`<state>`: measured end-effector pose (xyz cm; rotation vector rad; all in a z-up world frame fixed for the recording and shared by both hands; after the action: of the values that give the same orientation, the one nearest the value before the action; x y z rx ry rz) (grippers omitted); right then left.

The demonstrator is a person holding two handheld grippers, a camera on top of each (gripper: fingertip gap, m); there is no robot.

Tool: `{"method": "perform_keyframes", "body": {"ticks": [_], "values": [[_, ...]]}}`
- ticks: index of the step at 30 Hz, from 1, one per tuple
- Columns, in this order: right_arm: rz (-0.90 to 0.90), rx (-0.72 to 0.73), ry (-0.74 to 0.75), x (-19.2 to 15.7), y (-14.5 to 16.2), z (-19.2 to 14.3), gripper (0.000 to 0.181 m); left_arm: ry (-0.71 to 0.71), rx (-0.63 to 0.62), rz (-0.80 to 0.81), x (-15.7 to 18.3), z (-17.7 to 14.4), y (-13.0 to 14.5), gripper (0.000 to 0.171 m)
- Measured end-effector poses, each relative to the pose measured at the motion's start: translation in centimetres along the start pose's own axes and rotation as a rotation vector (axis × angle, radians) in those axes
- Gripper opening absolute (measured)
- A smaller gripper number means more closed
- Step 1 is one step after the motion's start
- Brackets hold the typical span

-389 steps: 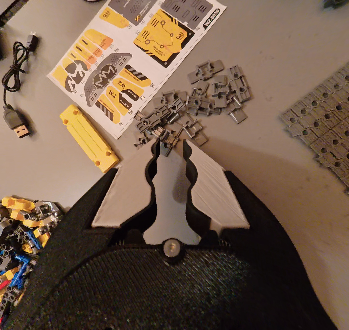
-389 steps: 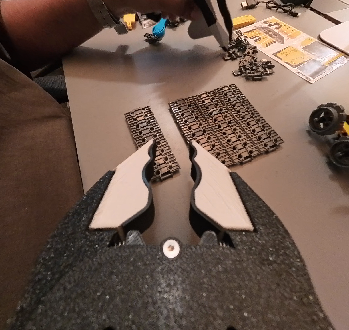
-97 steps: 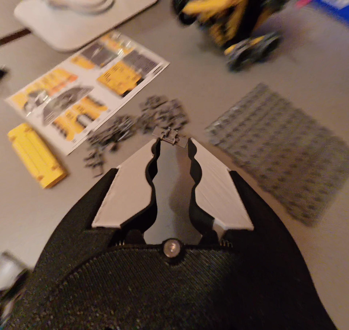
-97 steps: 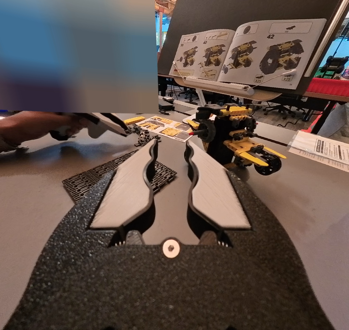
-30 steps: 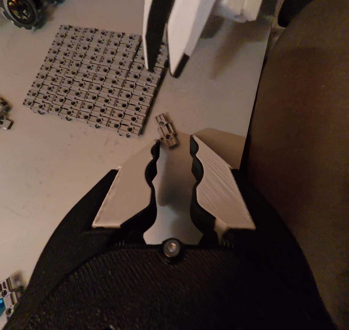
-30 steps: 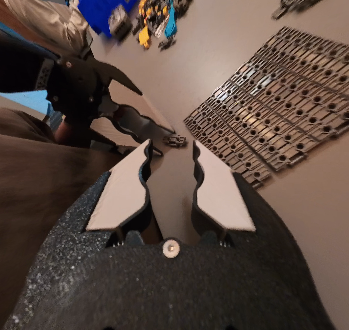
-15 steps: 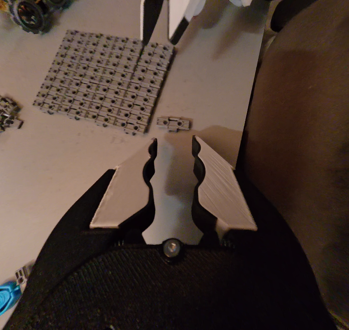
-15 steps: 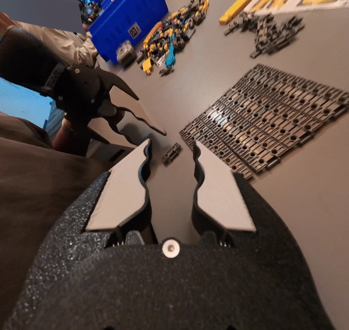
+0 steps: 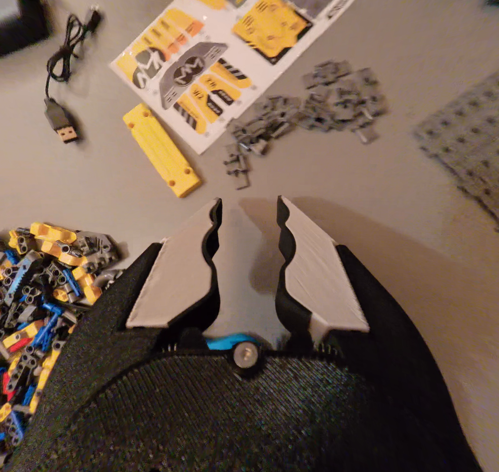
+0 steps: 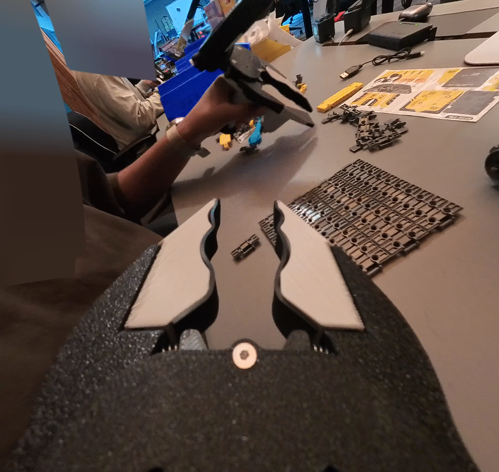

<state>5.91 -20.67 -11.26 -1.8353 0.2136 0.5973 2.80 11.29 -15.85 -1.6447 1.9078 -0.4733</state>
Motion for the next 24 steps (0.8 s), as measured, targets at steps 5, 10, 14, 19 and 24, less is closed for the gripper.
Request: {"method": "perform_keyframes", "body": {"ticks": [5, 10, 14, 19, 24], "values": [[-0.028, 0.005, 0.039, 0.7, 0.3, -0.5, 0.038, 0.059, -0.028, -0.028, -1.0, 2.3, -0.6, 0.031], [-0.01, 0.023, 0.007, 0.9, 0.1, -0.4, 0.039, 0.031, -0.038, 0.02, -0.3, 1.9, -0.6, 0.009], [-0.028, 0.024, 0.018, 1.0, 0.0, -0.4, 0.039, 0.099, 0.109, 0.044, 2.0, -0.6, -1.4, 0.008], [0.003, 0.026, -0.003, 0.9, 0.3, 0.2, 0.04, 0.149, 0.308, 0.161, 7.2, -5.4, -2.1, 0.008], [0.163, 0.108, -0.14, 0.4, -0.3, 1.2, 0.04, 0.2, 0.517, 0.34, 13.4, -9.2, -2.6, 0.008]]}}
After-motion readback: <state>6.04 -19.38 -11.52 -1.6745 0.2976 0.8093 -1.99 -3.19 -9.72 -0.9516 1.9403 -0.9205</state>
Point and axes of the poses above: each gripper's, where its closed fingertips meet, z out along the fingers, y out of its underside, x = y × z across the jaws, the point moved 7 cm from there along -z, back along the fingers, and after that the axes turned 8 degrees about z, right-handed, at the moved point
